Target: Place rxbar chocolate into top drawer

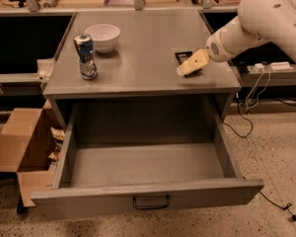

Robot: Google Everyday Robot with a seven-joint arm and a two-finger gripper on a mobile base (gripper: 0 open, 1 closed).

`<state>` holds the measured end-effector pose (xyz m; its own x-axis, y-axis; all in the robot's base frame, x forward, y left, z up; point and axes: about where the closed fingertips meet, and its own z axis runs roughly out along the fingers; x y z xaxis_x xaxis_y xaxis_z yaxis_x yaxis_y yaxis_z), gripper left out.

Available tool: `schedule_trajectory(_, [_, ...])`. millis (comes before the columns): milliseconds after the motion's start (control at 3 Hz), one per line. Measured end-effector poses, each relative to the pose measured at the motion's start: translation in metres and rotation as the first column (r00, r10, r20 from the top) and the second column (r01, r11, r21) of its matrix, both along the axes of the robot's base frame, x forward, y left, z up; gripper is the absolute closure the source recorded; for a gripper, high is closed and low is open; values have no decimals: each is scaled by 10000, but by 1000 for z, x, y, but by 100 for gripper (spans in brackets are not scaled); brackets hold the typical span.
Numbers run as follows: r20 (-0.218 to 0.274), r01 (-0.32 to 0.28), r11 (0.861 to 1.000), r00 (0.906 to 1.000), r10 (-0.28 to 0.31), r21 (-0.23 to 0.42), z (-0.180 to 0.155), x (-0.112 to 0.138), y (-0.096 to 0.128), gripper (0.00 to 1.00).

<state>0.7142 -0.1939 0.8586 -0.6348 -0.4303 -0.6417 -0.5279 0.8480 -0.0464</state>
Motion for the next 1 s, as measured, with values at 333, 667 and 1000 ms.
schedule_trajectory(333, [-123,176,9997,9998,-174,139,-11,14,9,0])
schedule_trajectory(667, [-427,460,9986,9981,-449,271,-24,25,13,0])
schedule_trajectory(1000, [-654,574,9979,9963,-554,302,-31,36,19,0])
